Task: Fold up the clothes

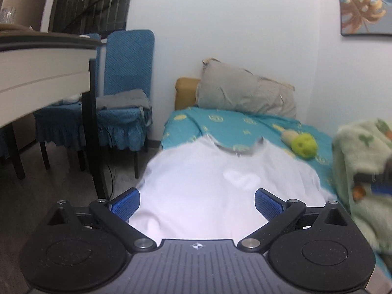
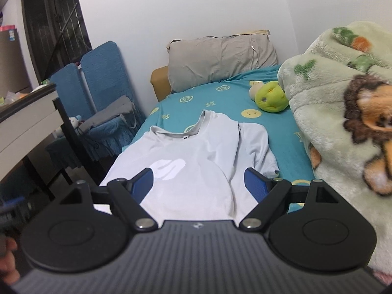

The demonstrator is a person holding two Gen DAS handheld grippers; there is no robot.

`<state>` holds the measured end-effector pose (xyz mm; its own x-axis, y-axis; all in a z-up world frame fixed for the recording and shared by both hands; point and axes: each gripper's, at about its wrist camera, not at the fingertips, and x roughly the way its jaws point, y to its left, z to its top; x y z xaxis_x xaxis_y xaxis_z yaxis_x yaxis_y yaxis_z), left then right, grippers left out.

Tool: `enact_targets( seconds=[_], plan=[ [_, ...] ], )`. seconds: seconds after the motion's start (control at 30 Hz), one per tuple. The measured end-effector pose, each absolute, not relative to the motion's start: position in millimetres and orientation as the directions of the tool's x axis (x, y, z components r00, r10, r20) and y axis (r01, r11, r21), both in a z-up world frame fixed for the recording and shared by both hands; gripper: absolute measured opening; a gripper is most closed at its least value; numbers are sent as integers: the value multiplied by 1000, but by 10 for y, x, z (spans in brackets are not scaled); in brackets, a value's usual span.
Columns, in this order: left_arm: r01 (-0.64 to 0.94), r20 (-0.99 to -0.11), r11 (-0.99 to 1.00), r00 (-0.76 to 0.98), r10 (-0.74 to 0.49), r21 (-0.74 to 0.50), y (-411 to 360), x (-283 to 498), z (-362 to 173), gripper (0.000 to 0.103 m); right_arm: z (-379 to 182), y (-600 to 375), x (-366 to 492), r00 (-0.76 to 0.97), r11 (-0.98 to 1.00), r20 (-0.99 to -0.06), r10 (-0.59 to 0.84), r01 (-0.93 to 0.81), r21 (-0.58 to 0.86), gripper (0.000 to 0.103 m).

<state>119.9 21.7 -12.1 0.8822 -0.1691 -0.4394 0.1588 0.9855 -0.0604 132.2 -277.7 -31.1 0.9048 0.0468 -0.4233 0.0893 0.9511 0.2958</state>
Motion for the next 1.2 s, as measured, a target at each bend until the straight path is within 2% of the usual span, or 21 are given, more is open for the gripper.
enact_targets(
  seconds=[0.17, 0.33, 0.47, 0.6, 0.7, 0.8, 0.83, 1.07, 1.1, 1.13, 1.17, 1.2],
  plan=[
    [152, -453, 988, 880, -147, -25, 212, 1084, -272, 101, -268, -2747, 1266, 913, 951, -407, 34, 96, 295, 83],
    [158, -436, 987, 886, -160, -40, 228, 1059, -248, 102, -351, -2795, 1292, 903, 947, -429, 19, 122, 297, 83],
    [156, -447, 987, 880, -161, -48, 240, 1100, -269, 102, -455, -2982, 1337, 905, 890, -417, 91, 114, 442, 82],
    [146, -452, 988, 878, -155, -54, 240, 1104, -271, 102, -657, -3320, 1416, 899, 761, -427, 95, 211, 613, 59],
    [133, -465, 990, 874, -143, -54, 239, 1109, -284, 102, -793, -3520, 1484, 893, 669, -444, 77, 284, 687, 52],
    [124, -488, 990, 862, -140, -64, 234, 1168, -339, 102, -890, -3607, 1588, 900, 610, -429, 80, 296, 735, 27],
    [123, -495, 990, 857, -141, -68, 225, 1198, -360, 102, -937, -3635, 1626, 901, 586, -425, 85, 300, 753, 26],
    [118, -515, 987, 842, -159, -112, 191, 1436, -474, 102, -1431, -3771, 1965, 874, 428, -480, 75, 407, 807, 30],
    [116, -517, 986, 840, -162, -121, 197, 1473, -491, 102, -1504, -3794, 2017, 873, 404, -480, 81, 412, 817, 39],
    [114, -521, 985, 837, -167, -132, 205, 1513, -510, 102, -1574, -3812, 2066, 872, 375, -483, 84, 421, 826, 58],
    [113, -524, 983, 834, -172, -144, 214, 1554, -530, 102, -1637, -3822, 2107, 873, 346, -482, 78, 430, 834, 67],
    [109, -527, 982, 832, -174, -152, 222, 1596, -554, 102, -1691, -3826, 2142, 877, 322, -475, 69, 432, 843, 82]
  ],
)
